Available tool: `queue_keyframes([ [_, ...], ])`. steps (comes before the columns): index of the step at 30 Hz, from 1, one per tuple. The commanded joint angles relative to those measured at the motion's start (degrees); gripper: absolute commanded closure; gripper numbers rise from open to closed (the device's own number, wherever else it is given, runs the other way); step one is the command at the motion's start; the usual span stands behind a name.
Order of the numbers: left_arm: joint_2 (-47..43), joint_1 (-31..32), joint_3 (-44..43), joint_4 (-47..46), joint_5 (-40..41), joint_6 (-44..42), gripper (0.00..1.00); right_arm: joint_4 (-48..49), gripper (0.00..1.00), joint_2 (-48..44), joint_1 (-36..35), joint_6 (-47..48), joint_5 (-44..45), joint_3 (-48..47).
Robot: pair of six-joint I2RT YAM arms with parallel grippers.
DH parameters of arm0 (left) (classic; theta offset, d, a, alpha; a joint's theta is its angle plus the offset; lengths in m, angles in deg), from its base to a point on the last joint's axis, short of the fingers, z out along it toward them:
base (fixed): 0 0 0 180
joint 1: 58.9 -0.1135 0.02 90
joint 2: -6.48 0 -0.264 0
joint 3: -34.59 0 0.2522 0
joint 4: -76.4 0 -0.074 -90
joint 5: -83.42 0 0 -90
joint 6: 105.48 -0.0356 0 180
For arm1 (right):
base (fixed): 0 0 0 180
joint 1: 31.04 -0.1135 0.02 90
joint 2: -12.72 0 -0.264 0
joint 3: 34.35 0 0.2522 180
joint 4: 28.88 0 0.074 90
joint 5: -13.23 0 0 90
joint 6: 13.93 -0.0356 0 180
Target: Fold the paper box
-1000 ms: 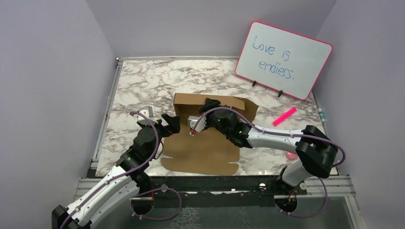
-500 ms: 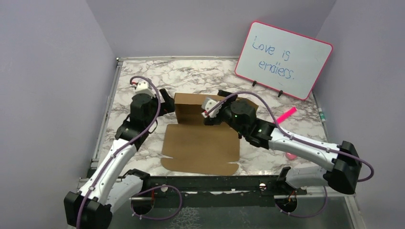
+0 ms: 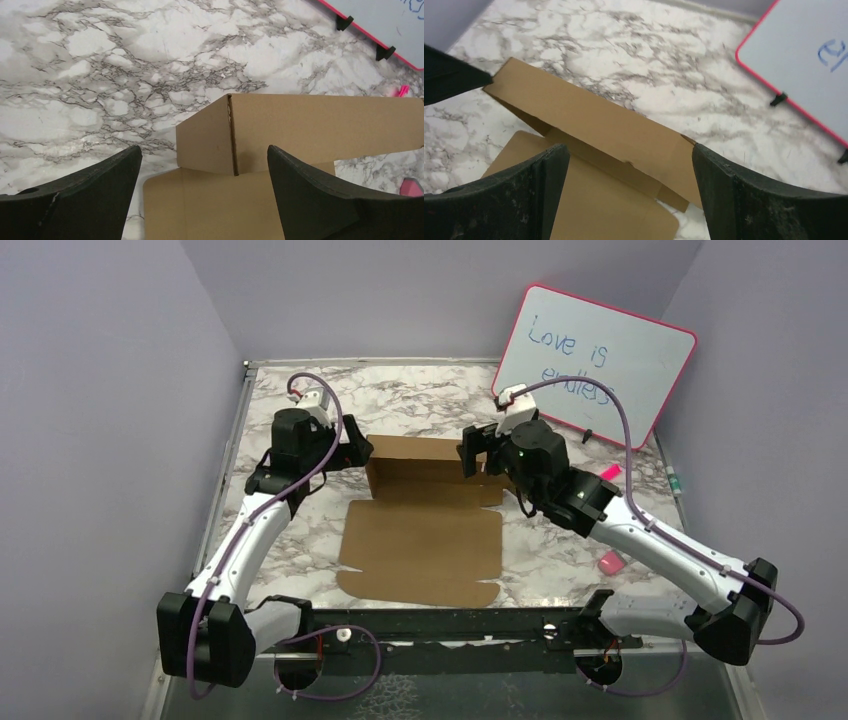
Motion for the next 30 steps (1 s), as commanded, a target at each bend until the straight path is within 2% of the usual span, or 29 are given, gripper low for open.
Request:
queue_keyframes([
  [1,2.3,-0.2,-2.5,0.1,-6.4,-2.8,0.06,-10.0,0.05,1.4,5.9,-16.2,-2.6,-0.8],
  [8,5.1,-0.3,-1.8,-0.2,-10.4,-3.1,0.14,-6.0,0.2,1.4,9.1,-24.8,-7.0,2.6],
  [13,5.6,-0.3,-1.0,-0.5,-11.5,-3.2,0.17,-5.3,0.24,2.4,9.2,-29.6,-6.1,4.2],
  [21,6.2,-0.4,-0.5,-1.1,-13.7,-3.0,0.17,0.9,0.32,3.0,9.7,-31.3,-5.9,9.4],
  [27,6.8,-0.4,0.2,-2.1,-16.6,-2.3,0.18,8.5,0.34,3.4,10.3,-32.8,-10.8,12.3],
  [30,7.1,-0.4,0.4,-2.2,-17.7,-2.2,0.19,14.1,0.39,3.4,11.3,-34.2,-14.2,14.6],
])
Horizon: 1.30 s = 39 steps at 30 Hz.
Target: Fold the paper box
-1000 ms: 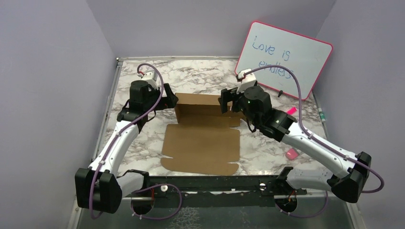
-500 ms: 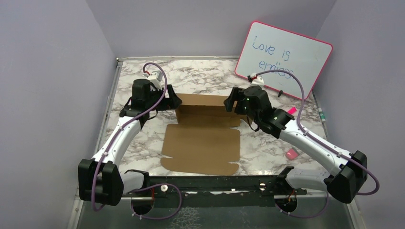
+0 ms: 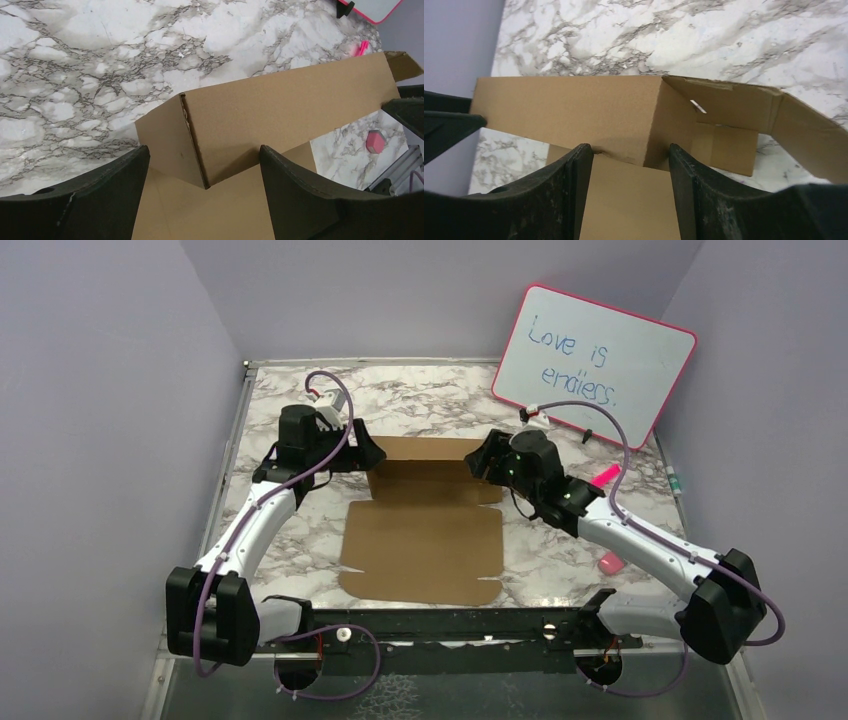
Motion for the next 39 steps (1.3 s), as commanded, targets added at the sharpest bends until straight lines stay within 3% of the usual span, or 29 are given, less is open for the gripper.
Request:
queue_keyframes([
  [1,0.6,-0.4,1.1,-0.4,-3.8,-0.2,0.19,11.9,0.4,0.4,1.5,-3.3,-6.9,3.3],
  [8,-0.2,-1.0,1.2,0.0,-3.2,-0.3,0.2,24.3,0.52,1.8,4.2,-4.9,-15.4,7.3],
  [12,-0.6,-1.5,1.4,0.5,-2.1,-0.4,0.2,26.7,0.53,2.9,5.7,-3.3,-17.4,7.5],
  [22,0.0,-2.3,1.5,0.9,-1.0,-0.1,0.2,23.5,0.33,-6.1,7.7,6.9,-12.8,12.8],
  [28,0.4,-2.7,1.6,0.9,-1.3,0.1,0.2,28.0,0.31,-9.6,7.7,5.1,-4.5,23.7],
  [33,1.0,-2.9,1.5,0.8,-2.1,0.2,0.2,36.5,0.31,-4.7,7.7,1.2,-1.4,29.1],
  [39,1.1,-2.9,1.6,0.7,-2.7,0.2,0.2,46.7,0.31,8.1,7.7,-3.2,1.1,29.2],
])
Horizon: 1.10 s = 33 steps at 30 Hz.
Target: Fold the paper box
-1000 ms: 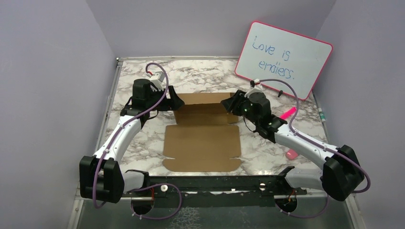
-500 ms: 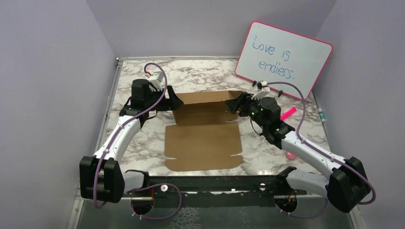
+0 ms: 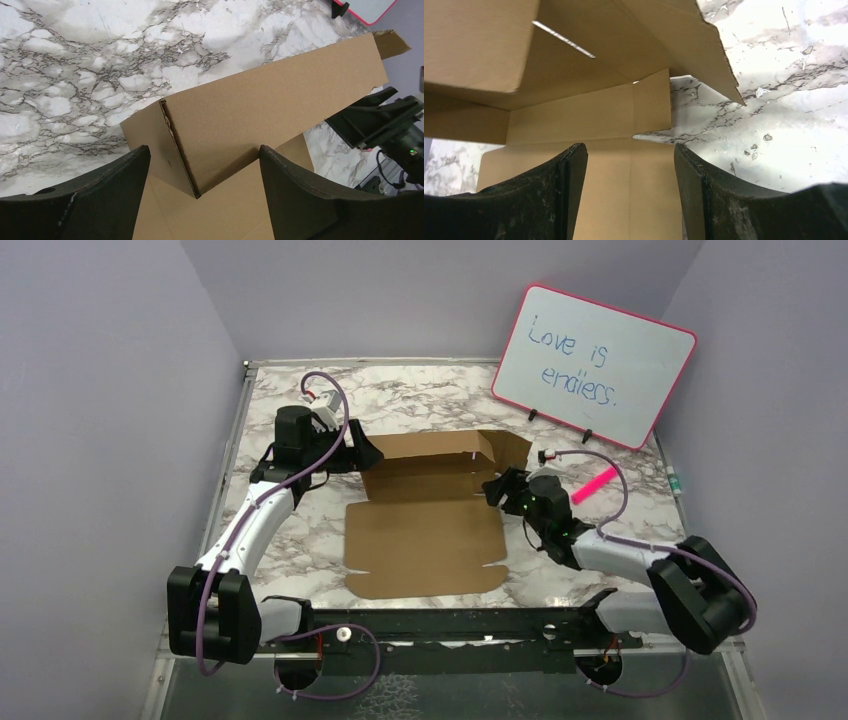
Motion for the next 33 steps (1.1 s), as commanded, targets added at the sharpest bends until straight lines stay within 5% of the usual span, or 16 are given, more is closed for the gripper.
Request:
queue_keyframes([
  [1,0.7,-0.6,0.9,0.9,-0.5,-0.5,0.2,13.2,0.31,8.9,0.2,-4.9,6.2,-0.2],
  [8,0.7,-0.6,0.9,0.7,-1.1,-0.5,0.2,22.0,0.38,21.2,0.3,-5.9,4.6,-2.4],
  [19,1.1,-0.7,1.1,0.2,-2.6,0.0,0.2,28.4,0.61,23.0,0.2,6.2,-7.1,-4.1],
  [25,1.2,-0.7,1.2,0.0,-2.8,0.1,0.2,28.5,0.65,25.7,-0.8,11.1,-14.2,-6.9],
  [33,1.0,-0.6,1.2,0.0,-3.1,0.2,0.2,24.8,0.63,26.2,-4.1,18.8,-12.4,-8.7],
])
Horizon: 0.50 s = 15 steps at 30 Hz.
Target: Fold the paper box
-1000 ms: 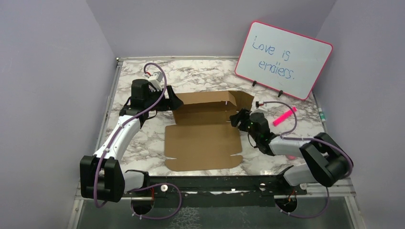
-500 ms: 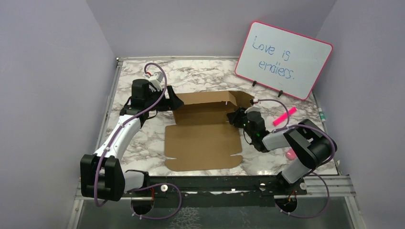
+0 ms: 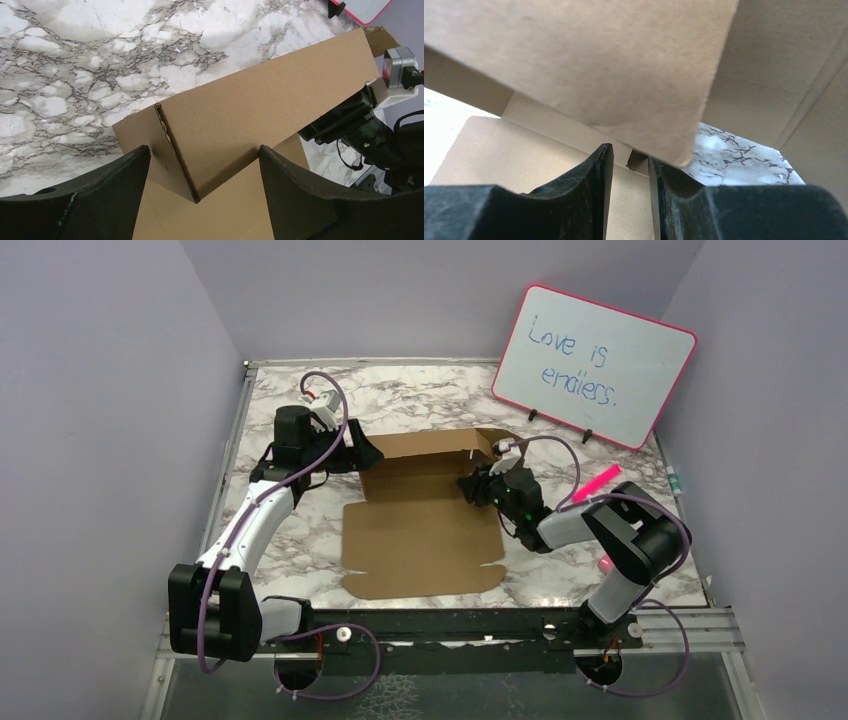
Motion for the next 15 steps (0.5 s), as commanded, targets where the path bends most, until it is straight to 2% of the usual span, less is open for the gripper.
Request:
queue_keyframes([
  [1,0.2,-0.3,1.1,0.6,-1.2,-0.3,0.2,-0.8,0.63,-0.3,-1.1,5.6,-0.6,-1.2],
  [5,-0.9,-0.4,0.7,0.7,-0.4,-0.7,0.2,-1.8,0.59,-3.9,-1.0,6.3,1.9,0.4],
  [9,-2.7,-0.4,-1.5,2.1,2.9,-2.0,0.19,-5.3,0.51,-9.6,-1.0,6.3,3.6,2.3],
  [15,-6.8,0.1,-6.8,5.8,8.5,-2.3,0.19,-13.2,0.46,-21.6,-1.0,5.9,6.3,6.9],
])
